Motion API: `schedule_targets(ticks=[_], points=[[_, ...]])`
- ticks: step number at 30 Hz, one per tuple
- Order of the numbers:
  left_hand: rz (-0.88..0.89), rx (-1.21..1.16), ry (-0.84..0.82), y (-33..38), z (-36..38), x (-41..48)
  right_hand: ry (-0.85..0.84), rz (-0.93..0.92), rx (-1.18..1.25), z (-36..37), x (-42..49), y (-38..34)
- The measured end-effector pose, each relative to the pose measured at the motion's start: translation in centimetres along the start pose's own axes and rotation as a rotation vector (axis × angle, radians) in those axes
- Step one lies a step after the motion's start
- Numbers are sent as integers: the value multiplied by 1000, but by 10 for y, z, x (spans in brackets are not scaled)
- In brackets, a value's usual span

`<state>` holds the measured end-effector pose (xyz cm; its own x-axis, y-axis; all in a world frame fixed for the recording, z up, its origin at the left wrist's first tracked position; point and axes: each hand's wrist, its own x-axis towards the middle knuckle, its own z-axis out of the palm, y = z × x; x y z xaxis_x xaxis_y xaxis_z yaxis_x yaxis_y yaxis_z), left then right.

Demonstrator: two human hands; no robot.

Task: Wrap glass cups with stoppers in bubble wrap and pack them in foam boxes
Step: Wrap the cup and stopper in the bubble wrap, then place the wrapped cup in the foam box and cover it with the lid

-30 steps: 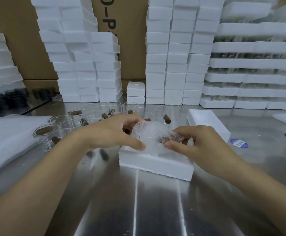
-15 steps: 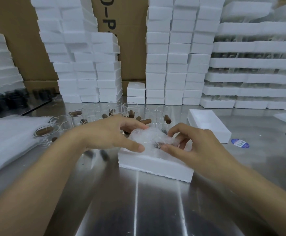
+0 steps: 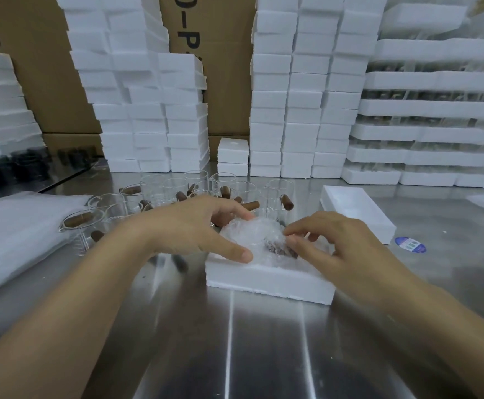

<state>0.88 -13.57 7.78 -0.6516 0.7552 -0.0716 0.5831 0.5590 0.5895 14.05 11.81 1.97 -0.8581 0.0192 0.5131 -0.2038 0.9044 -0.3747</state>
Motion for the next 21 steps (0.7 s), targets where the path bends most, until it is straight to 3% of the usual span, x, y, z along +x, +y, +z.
schedule_targets(ticks=[5, 10, 14, 21], points=[[-35, 66, 37, 6, 5, -2, 116, 253, -90, -9, 9, 39], [-15, 117, 51, 6, 9, 0, -139, 519, -223, -20, 5, 76], [0, 131, 56, 5, 10, 1, -12, 550, -207, -22, 7, 82], [16, 151, 72, 6, 11, 2, 250, 405, -163, -26, 12, 69]])
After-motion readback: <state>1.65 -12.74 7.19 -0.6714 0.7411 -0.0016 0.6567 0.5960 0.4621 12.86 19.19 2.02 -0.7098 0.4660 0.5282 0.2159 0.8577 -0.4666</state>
